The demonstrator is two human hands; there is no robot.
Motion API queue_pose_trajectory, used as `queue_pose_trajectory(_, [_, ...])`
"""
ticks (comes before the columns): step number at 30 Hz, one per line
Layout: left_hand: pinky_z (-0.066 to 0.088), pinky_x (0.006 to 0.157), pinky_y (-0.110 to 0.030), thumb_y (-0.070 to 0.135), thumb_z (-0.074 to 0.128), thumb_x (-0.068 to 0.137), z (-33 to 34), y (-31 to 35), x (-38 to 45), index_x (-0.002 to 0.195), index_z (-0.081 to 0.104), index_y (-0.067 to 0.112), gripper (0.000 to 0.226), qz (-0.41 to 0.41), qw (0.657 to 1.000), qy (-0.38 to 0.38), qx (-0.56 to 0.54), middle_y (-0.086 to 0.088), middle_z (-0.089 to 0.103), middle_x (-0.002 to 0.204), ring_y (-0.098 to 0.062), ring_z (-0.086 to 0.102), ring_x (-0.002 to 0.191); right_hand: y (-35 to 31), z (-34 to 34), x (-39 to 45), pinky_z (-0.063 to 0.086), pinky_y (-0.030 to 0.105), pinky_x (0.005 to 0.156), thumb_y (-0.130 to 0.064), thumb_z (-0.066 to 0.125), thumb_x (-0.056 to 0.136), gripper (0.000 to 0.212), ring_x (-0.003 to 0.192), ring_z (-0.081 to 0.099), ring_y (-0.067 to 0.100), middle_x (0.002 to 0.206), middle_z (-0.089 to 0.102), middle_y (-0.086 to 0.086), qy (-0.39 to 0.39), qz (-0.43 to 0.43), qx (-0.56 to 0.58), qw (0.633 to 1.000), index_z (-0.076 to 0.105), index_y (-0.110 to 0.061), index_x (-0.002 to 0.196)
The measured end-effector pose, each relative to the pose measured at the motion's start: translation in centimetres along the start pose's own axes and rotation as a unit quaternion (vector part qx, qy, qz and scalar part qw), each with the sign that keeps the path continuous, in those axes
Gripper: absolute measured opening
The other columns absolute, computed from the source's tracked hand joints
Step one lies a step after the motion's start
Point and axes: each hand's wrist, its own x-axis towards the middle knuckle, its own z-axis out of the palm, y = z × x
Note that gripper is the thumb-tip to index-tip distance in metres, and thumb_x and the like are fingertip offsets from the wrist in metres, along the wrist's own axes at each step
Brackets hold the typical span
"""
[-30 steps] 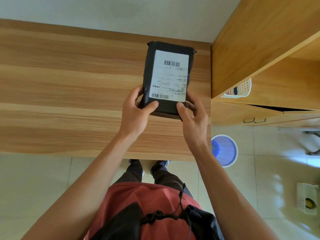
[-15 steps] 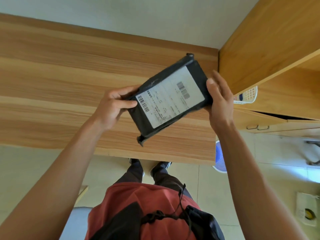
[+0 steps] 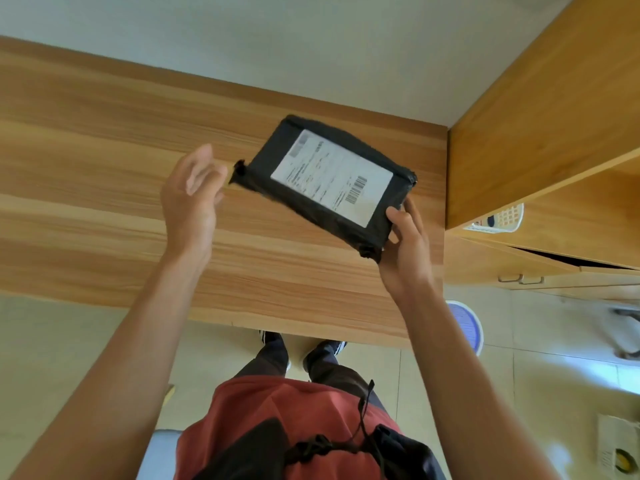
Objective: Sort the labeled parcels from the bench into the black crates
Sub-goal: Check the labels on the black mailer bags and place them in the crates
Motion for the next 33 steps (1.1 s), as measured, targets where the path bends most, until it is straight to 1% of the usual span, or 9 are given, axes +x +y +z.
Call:
queue_pose_trajectory(3, [0.051, 0.109, -0.034, 0.022, 0.076, 0.092, 1.2, -0.3, -1.7, 0.147, 0.054, 0.020, 0.060, 0.003, 1.000, 0.009, 0.004, 0.011, 0.059, 0.145, -0.003, 0.060, 0.126, 1.8, 2.6, -0.7, 0.062, 0.048, 0.082, -0.016, 0.069, 0.094, 0.074, 0.117, 0.068, 0.036, 0.141, 0.062, 0.017, 0.058, -0.003, 0.089, 0.994, 0.033, -0.017, 0.159])
queue_pose_trajectory(5, [0.049, 0.109, -0.031, 0.032, 0.079, 0.089, 2.7, -0.4, -3.0, 0.151, 0.049, 0.027, 0.068, -0.008, 0.998, -0.047, 0.028, 0.012, 0.053, 0.151, 0.001, 0.057, 0.126, 2.9, 4.4, -1.2, 0.057, 0.059, 0.099, -0.013, 0.069, 0.093, 0.072, 0.119, 0.067, 0.039, 0.139, 0.063, 0.017, 0.064, -0.001, 0.128, 0.990, 0.037, -0.019, 0.157])
queue_pose_trajectory(8, [0.053, 0.107, -0.041, 0.044, 0.083, 0.084, 4.5, -0.1, -4.3, 0.151, 0.047, 0.038, 0.076, -0.047, 0.992, -0.114, 0.013, 0.012, 0.050, 0.151, -0.003, 0.057, 0.127, 3.8, 7.2, -1.9, 0.054, 0.057, 0.105, -0.007, 0.067, 0.096, 0.062, 0.119, 0.069, 0.035, 0.136, 0.067, 0.014, 0.044, -0.008, 0.137, 0.990, 0.044, -0.022, 0.151])
queue_pose_trajectory(12, [0.061, 0.087, -0.031, 0.016, 0.080, 0.089, 4.5, 1.0, -4.2, 0.140, 0.057, 0.037, 0.059, -0.025, 0.989, -0.137, -0.047, 0.018, 0.067, 0.128, -0.009, 0.070, 0.114, 4.6, 9.9, -3.2, 0.054, 0.051, 0.106, 0.000, 0.064, 0.095, 0.062, 0.124, 0.066, 0.036, 0.128, 0.072, 0.010, -0.004, -0.035, 0.116, 0.993, 0.043, -0.023, 0.149])
queue_pose_trajectory(16, [0.062, 0.086, -0.033, 0.005, 0.077, 0.089, 2.5, 1.4, -3.3, 0.133, 0.059, 0.040, 0.058, -0.012, 0.993, -0.105, -0.061, 0.013, 0.069, 0.127, -0.011, 0.072, 0.110, 5.0, 10.9, -3.8, 0.054, 0.051, 0.107, -0.011, 0.071, 0.094, 0.055, 0.125, 0.066, 0.028, 0.133, 0.067, 0.012, -0.024, -0.041, 0.017, 0.999, 0.050, -0.026, 0.143])
queue_pose_trajectory(18, [0.061, 0.086, -0.032, 0.004, 0.075, 0.090, 1.2, 1.5, -2.7, 0.133, 0.059, 0.039, 0.058, -0.018, 0.993, -0.092, -0.070, 0.010, 0.070, 0.129, -0.010, 0.072, 0.110, 4.7, 11.1, -4.0, 0.053, 0.049, 0.108, -0.020, 0.071, 0.098, 0.050, 0.124, 0.065, 0.016, 0.134, 0.065, 0.001, -0.017, -0.062, -0.074, 0.995, 0.052, -0.029, 0.143])
queue_pose_trajectory(24, [0.059, 0.093, -0.029, -0.003, 0.071, 0.092, -1.9, 1.6, -2.1, 0.139, 0.058, 0.032, 0.060, -0.006, 0.995, -0.069, -0.066, 0.006, 0.069, 0.133, -0.009, 0.068, 0.118, 1.6, 11.5, -3.6, 0.047, 0.012, 0.096, -0.026, 0.064, 0.103, 0.057, 0.139, 0.047, -0.002, 0.154, 0.049, -0.017, -0.015, -0.205, -0.239, 0.949, 0.042, -0.029, 0.156])
queue_pose_trajectory(29, [0.059, 0.091, -0.030, -0.005, 0.070, 0.091, -3.2, 1.4, -3.4, 0.142, 0.057, 0.025, 0.060, 0.012, 0.995, -0.072, -0.070, 0.001, 0.069, 0.135, -0.012, 0.067, 0.121, 1.4, 13.1, -3.8, 0.056, 0.020, 0.094, -0.011, 0.061, 0.102, 0.044, 0.122, 0.063, 0.002, 0.130, 0.068, -0.012, -0.116, -0.221, -0.277, 0.928, 0.056, -0.019, 0.146])
queue_pose_trajectory(33, [0.059, 0.092, -0.031, -0.002, 0.071, 0.092, -4.0, 0.9, -5.0, 0.140, 0.058, 0.028, 0.059, 0.029, 0.998, -0.042, -0.046, 0.004, 0.069, 0.132, -0.013, 0.065, 0.123, 2.4, 12.9, -4.8, 0.057, 0.030, 0.100, -0.007, 0.062, 0.100, 0.045, 0.122, 0.063, 0.003, 0.129, 0.069, -0.014, -0.145, -0.218, -0.278, 0.924, 0.059, -0.024, 0.142])
